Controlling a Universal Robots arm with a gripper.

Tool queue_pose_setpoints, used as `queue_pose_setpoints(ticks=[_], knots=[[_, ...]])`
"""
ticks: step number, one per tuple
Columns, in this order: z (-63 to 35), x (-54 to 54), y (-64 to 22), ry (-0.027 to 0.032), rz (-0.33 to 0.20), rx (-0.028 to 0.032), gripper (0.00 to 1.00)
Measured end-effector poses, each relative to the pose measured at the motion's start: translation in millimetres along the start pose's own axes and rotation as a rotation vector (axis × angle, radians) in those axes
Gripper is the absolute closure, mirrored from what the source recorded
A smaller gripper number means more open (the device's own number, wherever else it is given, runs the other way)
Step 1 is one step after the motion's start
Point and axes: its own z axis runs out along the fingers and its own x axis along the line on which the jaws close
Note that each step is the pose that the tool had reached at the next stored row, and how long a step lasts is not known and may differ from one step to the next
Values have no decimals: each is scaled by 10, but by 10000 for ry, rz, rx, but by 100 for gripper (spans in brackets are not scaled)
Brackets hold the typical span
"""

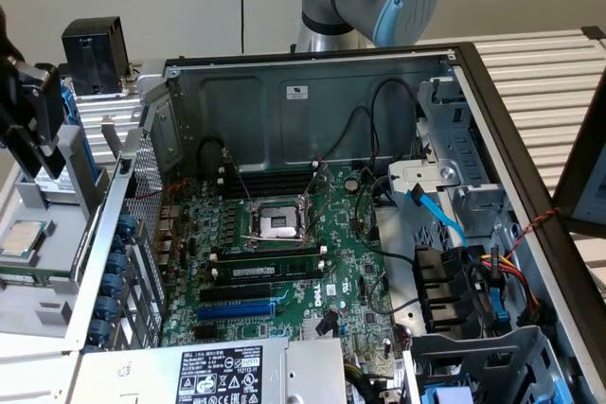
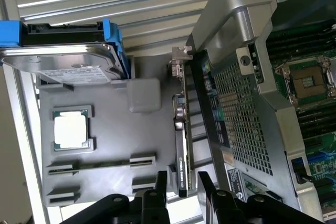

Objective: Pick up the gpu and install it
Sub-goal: 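Pick up the gpu and move the gpu toward the slot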

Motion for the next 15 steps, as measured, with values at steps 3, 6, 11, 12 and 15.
queue_pose_setpoints(ticks=[3, 6, 11, 12, 15], knots=[[0, 0, 0, 0, 0, -1, 64], [0, 0, 0, 0, 0, 0, 64], [14, 2, -2, -7, -1, -3, 64], [21, 4, -3, -7, -1, -3, 64], [73, 14, 5, -6, 0, 7, 64]])
